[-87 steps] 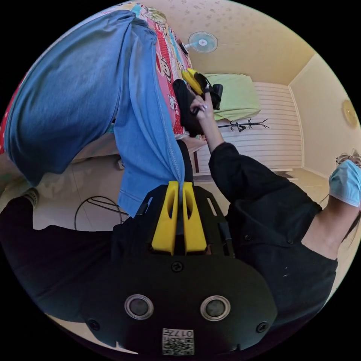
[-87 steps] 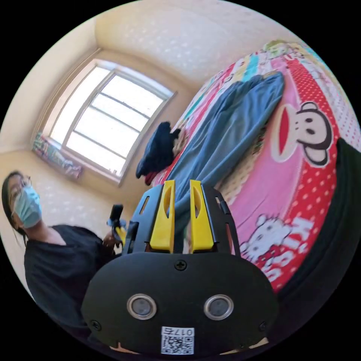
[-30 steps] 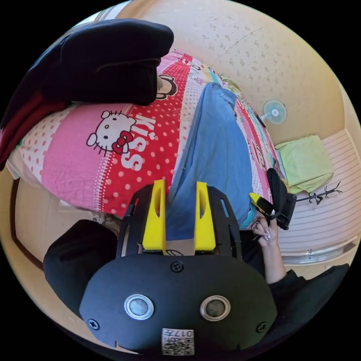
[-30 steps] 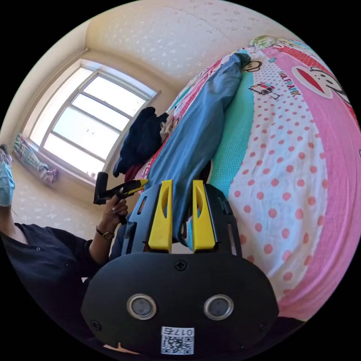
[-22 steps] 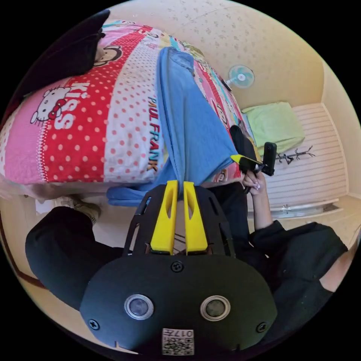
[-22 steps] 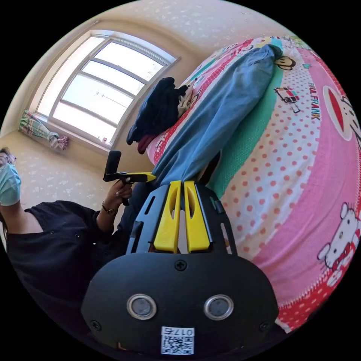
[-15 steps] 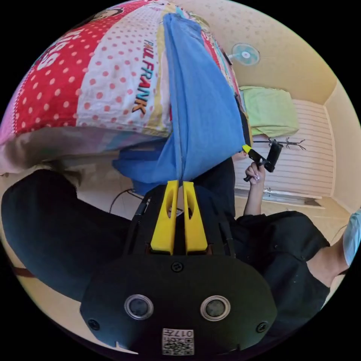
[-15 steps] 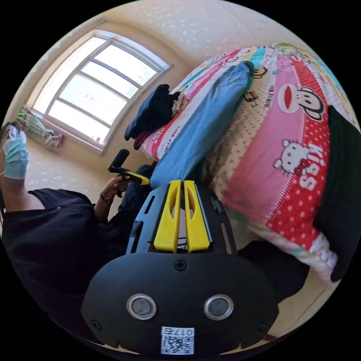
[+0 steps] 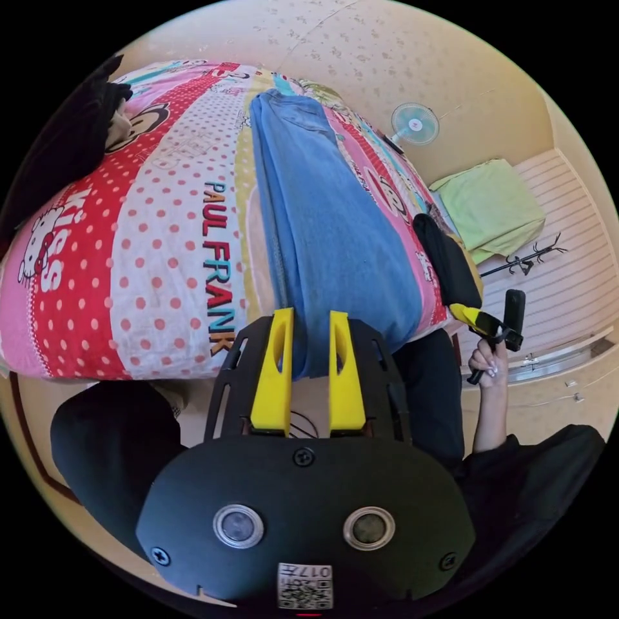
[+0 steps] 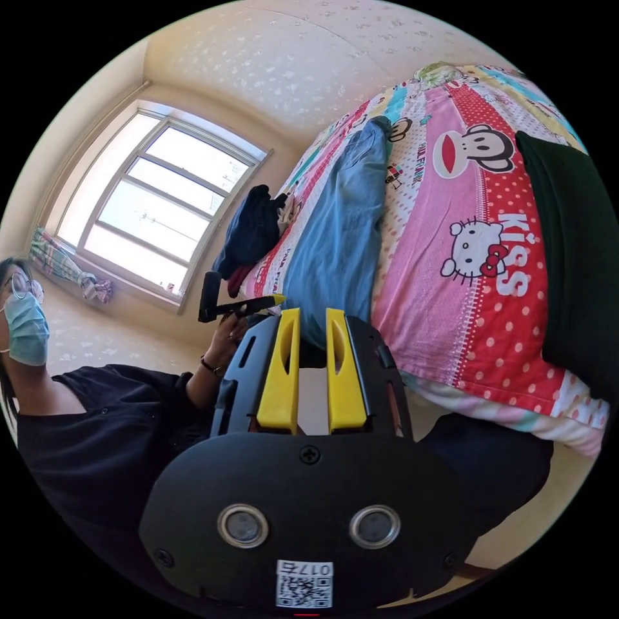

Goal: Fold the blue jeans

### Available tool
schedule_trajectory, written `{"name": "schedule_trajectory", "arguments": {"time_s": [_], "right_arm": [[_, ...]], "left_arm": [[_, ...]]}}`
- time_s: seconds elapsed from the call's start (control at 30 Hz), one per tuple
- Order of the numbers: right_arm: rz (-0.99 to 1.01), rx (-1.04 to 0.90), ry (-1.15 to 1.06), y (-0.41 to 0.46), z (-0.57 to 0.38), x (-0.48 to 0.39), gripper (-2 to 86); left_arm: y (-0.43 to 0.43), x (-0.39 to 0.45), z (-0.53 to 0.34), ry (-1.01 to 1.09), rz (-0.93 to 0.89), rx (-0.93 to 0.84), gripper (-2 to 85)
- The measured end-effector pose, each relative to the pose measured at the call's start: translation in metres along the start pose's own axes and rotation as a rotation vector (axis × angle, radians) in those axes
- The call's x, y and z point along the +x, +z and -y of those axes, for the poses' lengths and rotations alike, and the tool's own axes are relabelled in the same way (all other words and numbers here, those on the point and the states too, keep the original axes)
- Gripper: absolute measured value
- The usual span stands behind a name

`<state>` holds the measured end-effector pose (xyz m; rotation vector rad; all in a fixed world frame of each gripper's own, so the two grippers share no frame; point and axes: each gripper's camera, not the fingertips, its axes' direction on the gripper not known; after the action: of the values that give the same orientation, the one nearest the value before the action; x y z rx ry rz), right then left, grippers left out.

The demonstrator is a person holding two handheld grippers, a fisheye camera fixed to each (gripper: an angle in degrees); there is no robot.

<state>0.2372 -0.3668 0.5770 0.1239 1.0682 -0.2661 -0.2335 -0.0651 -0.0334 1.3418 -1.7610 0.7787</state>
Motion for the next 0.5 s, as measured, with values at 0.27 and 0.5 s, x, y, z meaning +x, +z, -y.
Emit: {"name": "schedule_trajectory", "arguments": {"time_s": [0.27, 0.5], "right_arm": [[-0.028, 0.064, 0.082, 0.013, 0.010, 0.012, 7.5], [-0.046, 0.008, 0.097, 0.028, 0.021, 0.015, 8.4]], "left_arm": [[-0.039, 0.012, -0.016, -0.010, -0.060, 0.072, -0.3], [-0.042, -0.045, -0.023, -0.151, -0.176, 0.020, 4.5]]}}
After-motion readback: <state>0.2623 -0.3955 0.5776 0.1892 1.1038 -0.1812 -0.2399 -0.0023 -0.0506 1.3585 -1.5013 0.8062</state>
